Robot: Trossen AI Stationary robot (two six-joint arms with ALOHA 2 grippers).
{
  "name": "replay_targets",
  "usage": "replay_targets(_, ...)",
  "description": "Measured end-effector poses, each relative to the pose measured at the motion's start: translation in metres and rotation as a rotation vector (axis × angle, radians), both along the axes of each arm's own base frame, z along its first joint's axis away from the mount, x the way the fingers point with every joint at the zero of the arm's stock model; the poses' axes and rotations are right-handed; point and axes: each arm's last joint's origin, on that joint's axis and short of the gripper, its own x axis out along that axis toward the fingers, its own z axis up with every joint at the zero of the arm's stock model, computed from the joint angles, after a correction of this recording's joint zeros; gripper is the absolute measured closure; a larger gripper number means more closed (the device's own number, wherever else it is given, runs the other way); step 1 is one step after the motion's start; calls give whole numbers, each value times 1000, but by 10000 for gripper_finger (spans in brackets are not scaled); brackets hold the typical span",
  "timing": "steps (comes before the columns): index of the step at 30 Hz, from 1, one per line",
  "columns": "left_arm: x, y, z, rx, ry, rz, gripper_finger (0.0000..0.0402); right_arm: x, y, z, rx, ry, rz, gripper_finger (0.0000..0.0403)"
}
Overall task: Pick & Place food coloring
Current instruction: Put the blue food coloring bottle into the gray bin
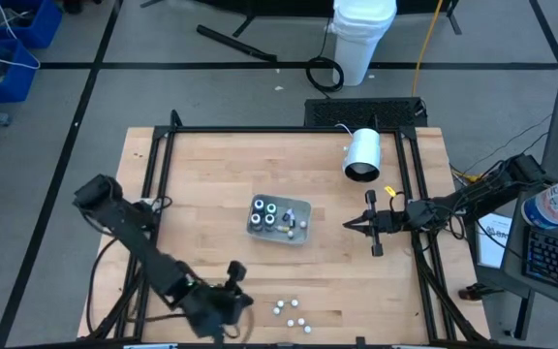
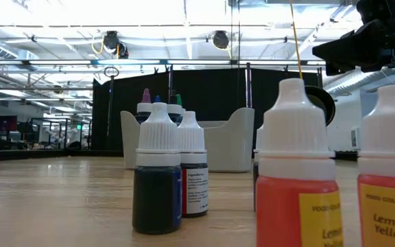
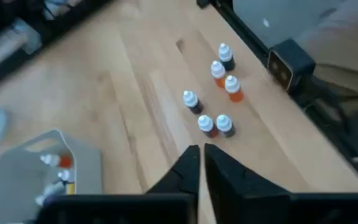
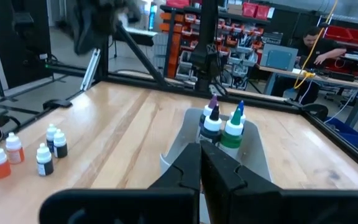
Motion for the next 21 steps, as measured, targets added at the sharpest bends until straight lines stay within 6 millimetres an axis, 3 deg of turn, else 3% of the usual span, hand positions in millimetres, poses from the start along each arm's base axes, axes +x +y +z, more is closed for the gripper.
replay_targets(4, -13, 10, -27, -93, -206, -39, 394, 0, 0, 1, 5, -13, 0, 403)
replay_targets(9, -19, 61, -67, -269, -348, -32, 397, 0, 0, 3, 11, -29, 0, 403)
replay_targets(14, -21, 100, -85, -439, -474, -62, 396, 0, 0, 4, 15, -42, 0, 403)
replay_targets(21, -28, 103, -98, -432, -423, -71, 394, 0, 0, 5, 15, -54, -3, 403)
